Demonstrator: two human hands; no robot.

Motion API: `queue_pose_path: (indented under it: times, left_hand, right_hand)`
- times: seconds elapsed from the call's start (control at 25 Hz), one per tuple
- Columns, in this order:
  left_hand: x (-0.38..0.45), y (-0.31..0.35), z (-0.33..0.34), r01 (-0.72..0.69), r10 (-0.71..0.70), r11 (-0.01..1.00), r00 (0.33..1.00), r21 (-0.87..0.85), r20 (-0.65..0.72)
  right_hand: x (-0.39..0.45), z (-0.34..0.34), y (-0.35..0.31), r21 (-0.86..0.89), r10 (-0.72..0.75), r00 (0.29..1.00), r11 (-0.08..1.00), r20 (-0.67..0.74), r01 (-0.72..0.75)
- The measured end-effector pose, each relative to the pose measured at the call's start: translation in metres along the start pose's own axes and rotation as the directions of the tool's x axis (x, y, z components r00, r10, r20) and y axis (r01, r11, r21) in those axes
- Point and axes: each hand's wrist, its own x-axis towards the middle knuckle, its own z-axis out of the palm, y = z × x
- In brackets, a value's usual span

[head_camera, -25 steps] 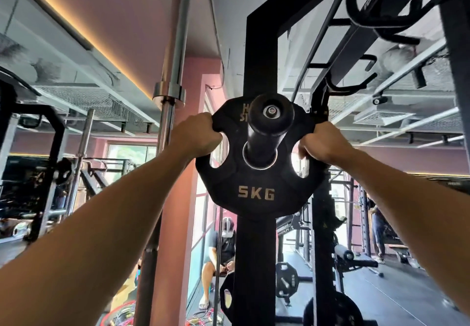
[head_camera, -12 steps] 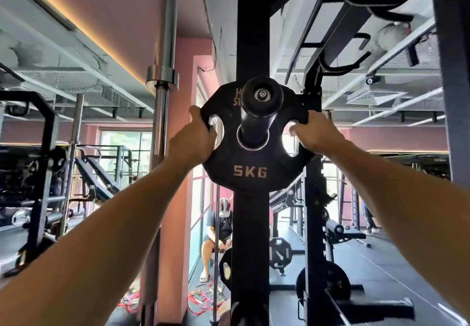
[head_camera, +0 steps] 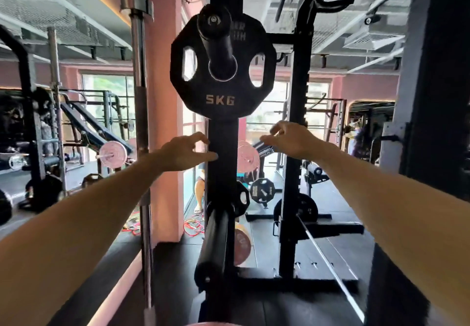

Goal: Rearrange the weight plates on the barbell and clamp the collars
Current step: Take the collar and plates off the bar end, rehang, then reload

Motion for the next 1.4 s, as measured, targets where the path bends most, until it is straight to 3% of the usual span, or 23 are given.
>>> queue_pose_path:
  times: [0.16, 0.44, 0.76, 1.12, 1.4]
  left_hand:
    - [-0.029, 0.041, 0.007, 0.034, -0.033, 0.999, 0.999, 0.025, -0.043]
    - [-0.099, 0.115, 0.023, 0.171, -0.169, 0.985, 0.983, 0.023, -0.074]
    - [-0.17, 0.201, 0.036, 0.189, -0.188, 0.982, 0.982, 0.021, -0.035]
    - [-0.265, 0.3, 0.067, 0.13, -0.129, 0.99, 0.991, -0.051, 0.031]
    - [-0.259, 0.397, 0.102, 0.098, -0.092, 0.993, 0.992, -0.061, 0.087]
  right_hand:
    - [-0.022, -0.023, 0.029, -0.013, -0.058, 0.998, 0.998, -0.021, 0.058]
    - [-0.086, -0.056, 0.093, 0.005, -0.114, 0.987, 0.993, 0.112, 0.114]
    - [-0.188, -0.1, 0.131, -0.092, -0.123, 0.978, 0.986, 0.167, 0.14]
    - [-0.341, -0.179, 0.182, -0.173, 0.037, 0.982, 0.985, 0.185, -0.005]
    - [-0.391, -0.24, 0.256, -0.106, 0.097, 0.984, 0.991, 0.146, -0.082]
